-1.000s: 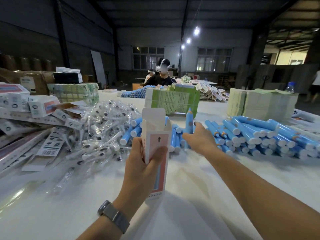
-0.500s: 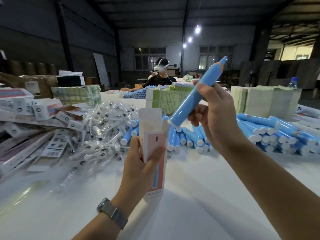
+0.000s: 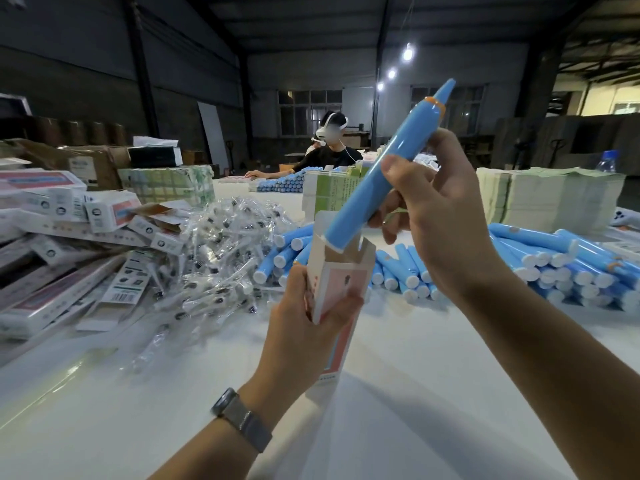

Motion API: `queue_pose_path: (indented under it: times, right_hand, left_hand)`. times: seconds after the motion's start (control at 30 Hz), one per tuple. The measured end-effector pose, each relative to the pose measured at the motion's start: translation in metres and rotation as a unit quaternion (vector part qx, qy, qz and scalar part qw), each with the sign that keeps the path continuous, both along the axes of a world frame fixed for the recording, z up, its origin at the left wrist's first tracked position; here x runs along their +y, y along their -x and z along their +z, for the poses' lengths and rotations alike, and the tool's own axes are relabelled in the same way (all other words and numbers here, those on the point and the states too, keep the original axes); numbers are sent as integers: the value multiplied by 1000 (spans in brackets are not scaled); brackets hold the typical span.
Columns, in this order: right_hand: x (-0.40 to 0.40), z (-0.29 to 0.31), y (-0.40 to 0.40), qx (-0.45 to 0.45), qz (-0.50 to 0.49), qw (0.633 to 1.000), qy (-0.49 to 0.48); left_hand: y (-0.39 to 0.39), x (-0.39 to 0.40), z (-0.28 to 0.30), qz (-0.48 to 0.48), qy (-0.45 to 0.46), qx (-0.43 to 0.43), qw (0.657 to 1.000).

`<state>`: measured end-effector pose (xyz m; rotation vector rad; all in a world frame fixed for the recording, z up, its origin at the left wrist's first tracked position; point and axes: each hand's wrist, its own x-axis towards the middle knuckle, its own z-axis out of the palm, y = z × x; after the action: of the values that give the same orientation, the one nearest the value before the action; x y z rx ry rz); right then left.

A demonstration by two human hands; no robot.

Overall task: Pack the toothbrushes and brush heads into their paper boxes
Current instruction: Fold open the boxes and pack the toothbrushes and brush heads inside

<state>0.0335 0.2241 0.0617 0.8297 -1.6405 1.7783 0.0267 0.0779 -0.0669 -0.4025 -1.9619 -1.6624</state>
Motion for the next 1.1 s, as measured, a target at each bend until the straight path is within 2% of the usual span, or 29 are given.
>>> queue_pose_path:
  times: [0.13,0.23,0.3,0.5,0.6,0.67,0.7,0.77,0.87,0.93,0.97,1.0,1.1]
  right_hand:
    - [2,-8,5,42,-98,990,-98]
    - [-6,-20,7,84,-132,960,-231]
    - [-13,-29,13,69,-133,950,-274]
    - [-31,-48,30,-11,-57,980,-188]
    - [-45,-53,49,-69,19,994,-78]
    - [-60,-64,71,-158,60,985,-45]
    - [-69,-71,81,-207,65,974,-71]
    - [-89,-86,101,-248,23,945,-212]
    - [-122,-108,119,-149,-19,867,-475]
    - [-142,-116,122,-102,-31,804,-585]
    - [-150,-117,125,-94,-50,785,-610]
    - [-155,-117,127,-94,-74,781,-613]
    - [-156,-118,131,-98,-119,804,-575]
  left_hand:
    - [-1,1,1,0,1,-4,1000]
    - [-2,1,1,-6,-4,-1,1000]
    - [0,-1,0,-9,-28,8,1000]
    - [8,-14,-1,53,-37,35,997]
    - [15,-26,0,155,-24,50,986]
    - [20,-33,0,226,-22,63,972]
    - [22,-36,0,252,-22,68,965]
    - [25,-43,0,293,-20,74,953]
    - [32,-55,-1,336,-16,59,940]
    - [35,-61,-2,356,-24,45,933]
    - [35,-63,-1,363,-31,44,930]
    - [35,-64,-1,366,-38,44,929]
    - [35,-64,-1,367,-36,43,928]
